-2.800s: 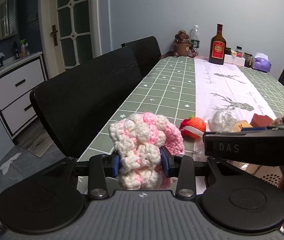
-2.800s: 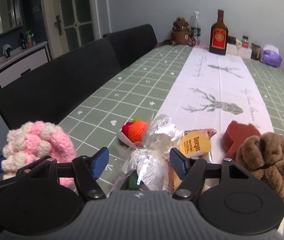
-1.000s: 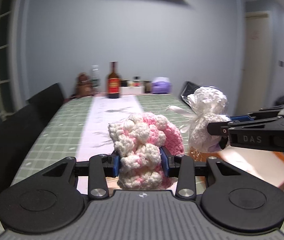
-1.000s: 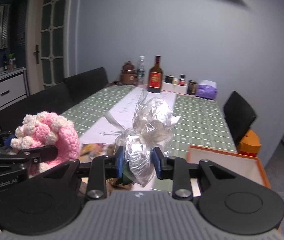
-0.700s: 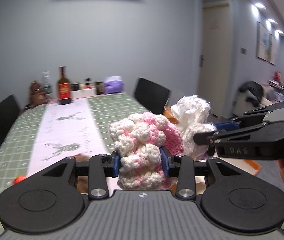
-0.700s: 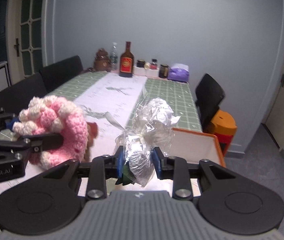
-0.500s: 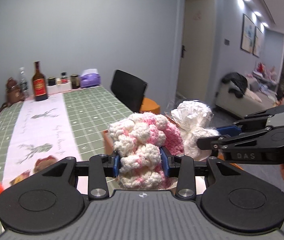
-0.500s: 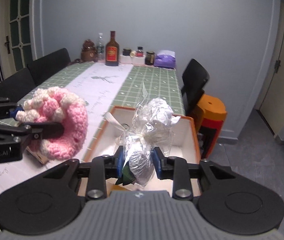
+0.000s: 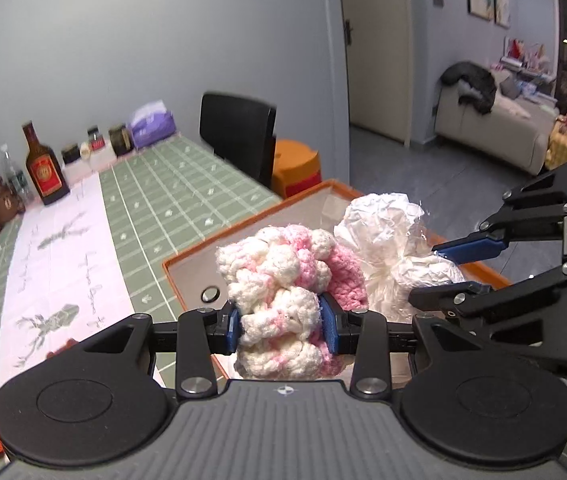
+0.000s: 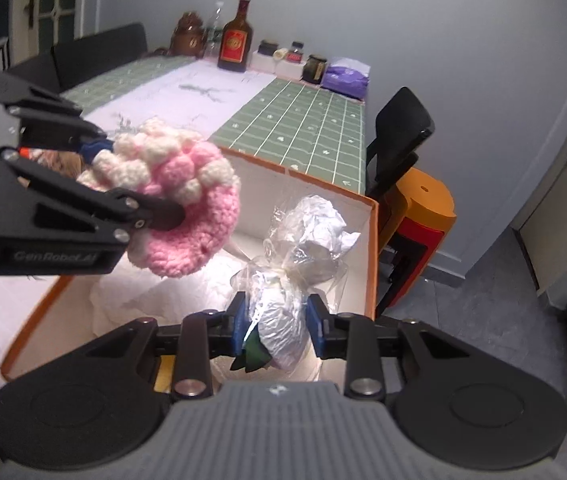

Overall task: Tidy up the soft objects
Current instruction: 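Carry the crocheted hat and flower bag into the orange box with both grippers, then open both grippers and withdraw from the orange box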

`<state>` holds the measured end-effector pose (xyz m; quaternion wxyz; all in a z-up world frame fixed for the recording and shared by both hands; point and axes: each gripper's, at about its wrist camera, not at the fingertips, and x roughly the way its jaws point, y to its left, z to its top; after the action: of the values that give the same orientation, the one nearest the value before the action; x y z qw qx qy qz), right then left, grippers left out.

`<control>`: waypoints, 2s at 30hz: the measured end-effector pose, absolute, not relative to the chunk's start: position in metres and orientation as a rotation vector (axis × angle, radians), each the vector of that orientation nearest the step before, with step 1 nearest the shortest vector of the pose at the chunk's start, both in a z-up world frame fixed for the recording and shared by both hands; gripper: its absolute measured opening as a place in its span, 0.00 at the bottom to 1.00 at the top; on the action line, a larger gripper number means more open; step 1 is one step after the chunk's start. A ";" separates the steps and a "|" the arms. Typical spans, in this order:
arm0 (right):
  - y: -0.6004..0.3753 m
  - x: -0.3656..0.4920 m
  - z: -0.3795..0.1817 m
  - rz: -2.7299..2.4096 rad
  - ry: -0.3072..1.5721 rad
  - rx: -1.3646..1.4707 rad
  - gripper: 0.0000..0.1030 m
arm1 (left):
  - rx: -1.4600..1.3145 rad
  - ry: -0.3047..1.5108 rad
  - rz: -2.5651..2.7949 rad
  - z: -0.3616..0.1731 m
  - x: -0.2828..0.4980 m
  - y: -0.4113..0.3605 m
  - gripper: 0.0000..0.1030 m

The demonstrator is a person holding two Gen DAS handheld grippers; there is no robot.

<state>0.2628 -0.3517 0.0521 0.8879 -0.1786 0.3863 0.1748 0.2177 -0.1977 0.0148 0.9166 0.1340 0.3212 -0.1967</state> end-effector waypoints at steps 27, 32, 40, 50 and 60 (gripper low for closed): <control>-0.328 0.339 -0.001 0.349 0.910 -0.495 0.60 | 0.367 0.762 -0.413 -0.014 0.272 -0.201 0.75; -0.326 0.331 0.011 0.342 0.892 -0.492 0.61 | 0.353 0.728 -0.403 0.000 0.263 -0.195 0.75; -0.314 0.300 0.039 0.327 0.833 -0.444 0.67 | 0.326 0.627 -0.428 0.023 0.229 -0.179 0.74; -0.283 0.233 0.077 0.355 0.704 -0.263 0.67 | 0.185 0.434 -0.421 0.047 0.151 -0.112 0.73; -0.218 0.163 0.071 0.418 0.610 -0.099 0.68 | 0.013 0.348 -0.224 0.039 0.091 -0.015 0.73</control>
<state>0.1628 -0.2184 0.0709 0.9312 -0.0482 0.2981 0.2043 0.0913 -0.0147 0.0392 0.9787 0.0065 0.1728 -0.1110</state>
